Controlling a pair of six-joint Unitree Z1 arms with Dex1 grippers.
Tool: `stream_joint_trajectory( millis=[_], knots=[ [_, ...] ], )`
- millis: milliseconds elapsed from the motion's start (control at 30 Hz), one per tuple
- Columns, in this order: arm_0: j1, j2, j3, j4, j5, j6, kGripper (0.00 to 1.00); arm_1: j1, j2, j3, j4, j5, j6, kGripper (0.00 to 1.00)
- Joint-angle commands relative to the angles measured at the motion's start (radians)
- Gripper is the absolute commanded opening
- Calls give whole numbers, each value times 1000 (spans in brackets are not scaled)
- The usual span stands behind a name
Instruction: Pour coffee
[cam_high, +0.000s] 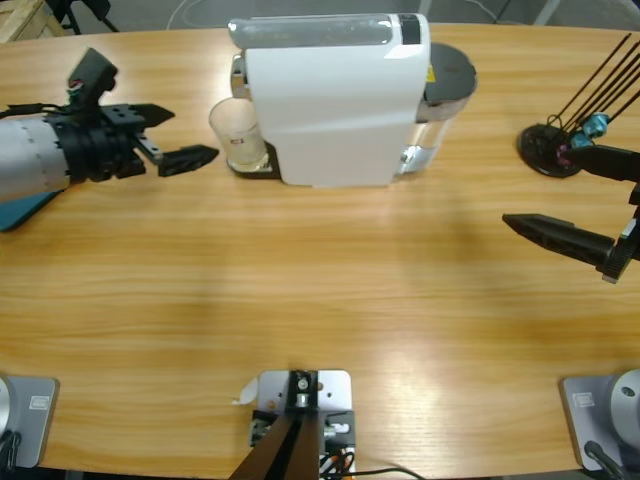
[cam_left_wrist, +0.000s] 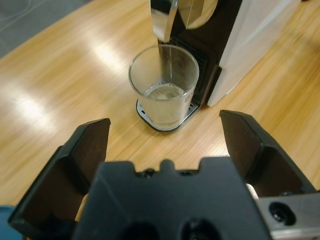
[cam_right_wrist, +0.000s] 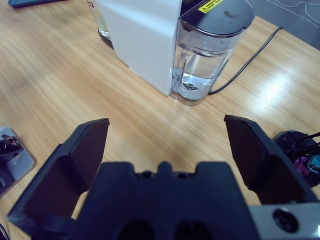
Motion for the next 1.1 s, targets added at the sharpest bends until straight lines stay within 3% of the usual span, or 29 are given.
stream_joint_trajectory(
  millis=[33,1100],
  knots=[
    [-2,117,-54,-13,-70,-8,959,7,34,27,-6,14,-7,1000],
    [41,352,-212,-26,-132,-8,942,7,63,21,-6,14,-4,1000]
  ],
)
